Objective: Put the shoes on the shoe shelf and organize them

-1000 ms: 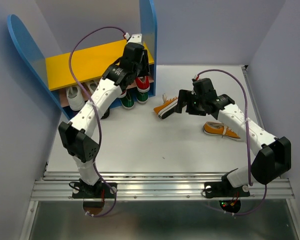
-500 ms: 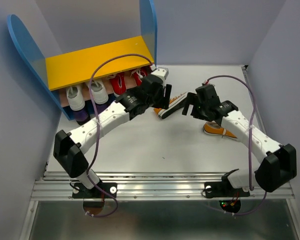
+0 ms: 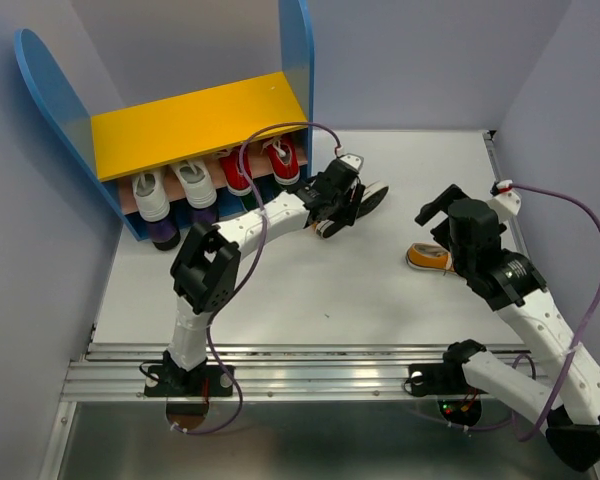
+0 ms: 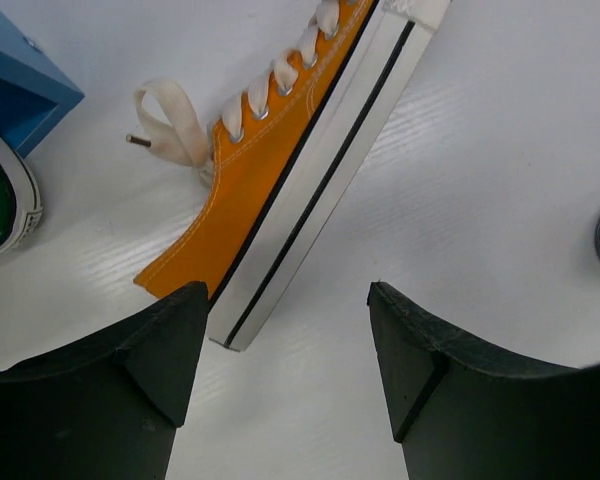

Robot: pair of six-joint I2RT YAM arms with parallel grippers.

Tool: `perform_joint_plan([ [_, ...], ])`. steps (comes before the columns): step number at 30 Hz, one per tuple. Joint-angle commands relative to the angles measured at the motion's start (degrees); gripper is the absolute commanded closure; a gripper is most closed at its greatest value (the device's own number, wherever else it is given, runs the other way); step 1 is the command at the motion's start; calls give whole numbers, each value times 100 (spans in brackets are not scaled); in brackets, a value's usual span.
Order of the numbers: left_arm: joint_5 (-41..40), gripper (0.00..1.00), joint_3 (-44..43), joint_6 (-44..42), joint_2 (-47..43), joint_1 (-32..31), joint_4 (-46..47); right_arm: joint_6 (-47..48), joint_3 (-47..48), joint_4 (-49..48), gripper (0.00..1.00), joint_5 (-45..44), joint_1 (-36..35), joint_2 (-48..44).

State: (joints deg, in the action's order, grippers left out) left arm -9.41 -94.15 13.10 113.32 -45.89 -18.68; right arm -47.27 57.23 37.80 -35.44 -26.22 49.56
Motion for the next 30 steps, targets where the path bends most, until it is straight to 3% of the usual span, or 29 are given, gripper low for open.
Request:
perform_joint_plan([
  [1,-105,25,-542,-124,278,71,400,-99,-72,60,0,-613,29,-236],
  [7,272,25,-1000,-27,963,71,347,-125,-63,131,0,-543,29,-201],
  [19,1652,29,-535,78,674,-491,225,-143,-46,131,0,-648,29,-69],
  [30,1065,32,-596,-45,-389,-711,-321,-169,-72,122,0,-736,29,-149],
])
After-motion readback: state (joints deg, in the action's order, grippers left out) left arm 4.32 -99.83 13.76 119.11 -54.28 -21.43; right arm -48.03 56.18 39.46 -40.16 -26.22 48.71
